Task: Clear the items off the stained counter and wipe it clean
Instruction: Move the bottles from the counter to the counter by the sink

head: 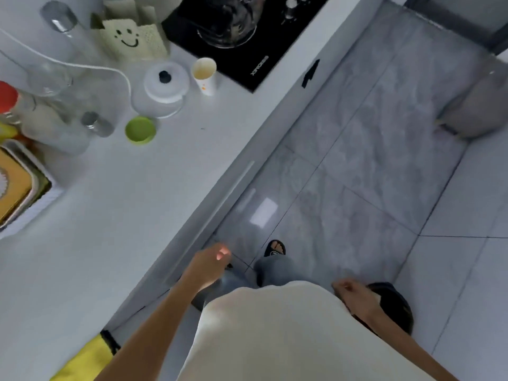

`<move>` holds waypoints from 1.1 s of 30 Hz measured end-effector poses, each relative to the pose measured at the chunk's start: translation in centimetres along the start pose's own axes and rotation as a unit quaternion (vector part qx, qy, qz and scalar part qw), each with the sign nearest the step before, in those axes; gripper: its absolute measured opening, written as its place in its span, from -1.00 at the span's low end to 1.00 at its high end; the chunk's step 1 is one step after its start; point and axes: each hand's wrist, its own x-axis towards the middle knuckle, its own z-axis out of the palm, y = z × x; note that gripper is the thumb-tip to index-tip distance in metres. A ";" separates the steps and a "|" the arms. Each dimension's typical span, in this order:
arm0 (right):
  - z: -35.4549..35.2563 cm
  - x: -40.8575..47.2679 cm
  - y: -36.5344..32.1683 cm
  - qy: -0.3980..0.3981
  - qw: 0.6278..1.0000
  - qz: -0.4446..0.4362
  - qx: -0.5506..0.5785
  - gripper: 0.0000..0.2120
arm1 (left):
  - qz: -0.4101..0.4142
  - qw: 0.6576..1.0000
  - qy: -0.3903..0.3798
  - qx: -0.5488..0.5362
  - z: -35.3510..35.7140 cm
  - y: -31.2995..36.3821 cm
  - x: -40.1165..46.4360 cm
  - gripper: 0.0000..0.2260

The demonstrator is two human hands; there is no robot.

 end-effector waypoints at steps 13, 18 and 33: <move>-12.7 7.6 -11.0 0.067 0.949 -0.033 0.305 -0.85 | -0.063 0.980 -0.084 0.170 -3.8 7.3 7.3 -0.88; -16.3 10.3 -12.7 0.091 0.936 -0.010 0.339 -0.88 | -0.042 0.977 -0.097 0.183 -7.0 14.4 13.6 -0.84; -19.8 14.3 -4.4 0.084 0.893 0.192 0.399 -0.87 | 0.105 0.979 -0.100 0.141 -10.7 49.1 29.1 -0.86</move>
